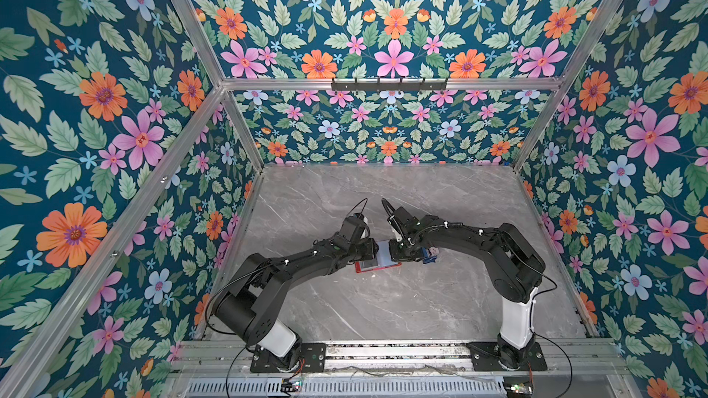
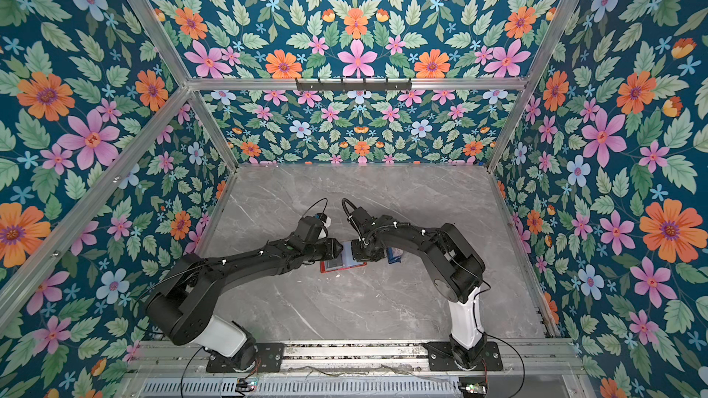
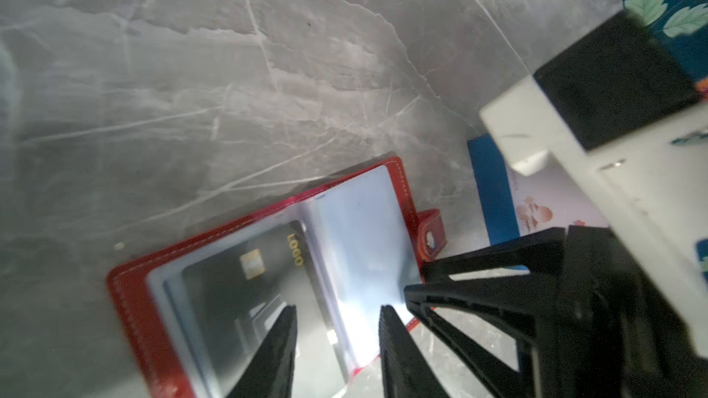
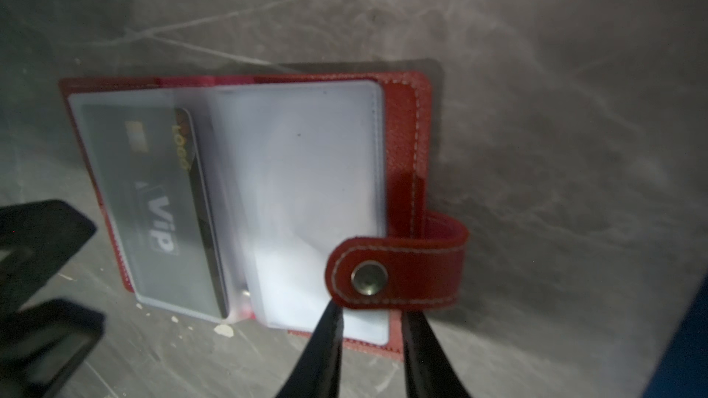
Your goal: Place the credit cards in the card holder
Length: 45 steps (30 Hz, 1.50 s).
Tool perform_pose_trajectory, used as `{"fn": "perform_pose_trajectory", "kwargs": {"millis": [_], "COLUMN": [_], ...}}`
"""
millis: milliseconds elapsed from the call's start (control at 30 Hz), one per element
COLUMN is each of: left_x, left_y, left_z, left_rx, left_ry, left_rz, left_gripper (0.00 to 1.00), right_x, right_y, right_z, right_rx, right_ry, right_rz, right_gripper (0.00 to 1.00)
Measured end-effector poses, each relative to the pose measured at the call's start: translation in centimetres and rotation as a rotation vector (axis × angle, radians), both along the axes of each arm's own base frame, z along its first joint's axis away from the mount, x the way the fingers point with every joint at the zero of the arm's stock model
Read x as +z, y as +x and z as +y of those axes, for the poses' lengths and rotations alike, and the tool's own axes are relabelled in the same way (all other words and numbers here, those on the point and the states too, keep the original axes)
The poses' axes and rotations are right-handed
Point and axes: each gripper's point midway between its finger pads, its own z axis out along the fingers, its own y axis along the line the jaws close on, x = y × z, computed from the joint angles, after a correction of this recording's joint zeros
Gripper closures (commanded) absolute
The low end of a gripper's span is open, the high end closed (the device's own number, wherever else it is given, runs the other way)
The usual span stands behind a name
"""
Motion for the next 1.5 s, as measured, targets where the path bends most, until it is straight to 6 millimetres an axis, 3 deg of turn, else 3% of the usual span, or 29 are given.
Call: {"fn": "perform_pose_trajectory", "kwargs": {"millis": [400,967,1300,1400,1500], "left_x": [-2.2,-3.3,-3.6,-3.7,-3.7], "left_y": [0.9,0.9,0.5,0.3,0.1], "left_z": [-2.0,-3.5,-3.5,-3.5,-3.5], "left_rx": [-0.016,-0.026,-0.024,-0.021,-0.025], "left_ry": [-0.007,0.003,-0.001,-0.006,-0.007], "left_rz": [0.064,0.093,0.095,0.107,0.108], "left_gripper": [0.62,0.67,0.88,0.98,1.0], "right_x": [0.0,0.1,0.4,0.8,1.4], "right_y": [0.0,0.0,-0.3,-0.4,-0.2], "right_z": [0.0,0.0,-0.1,-0.1,-0.1], "right_rx": [-0.006,-0.007,-0.011,-0.01,-0.016], "right_ry": [0.002,0.004,0.016,0.023,0.034], "right_rz": [0.001,0.001,-0.004,-0.01,-0.025], "right_gripper": [0.71,0.71,0.73,0.74,0.75]}}
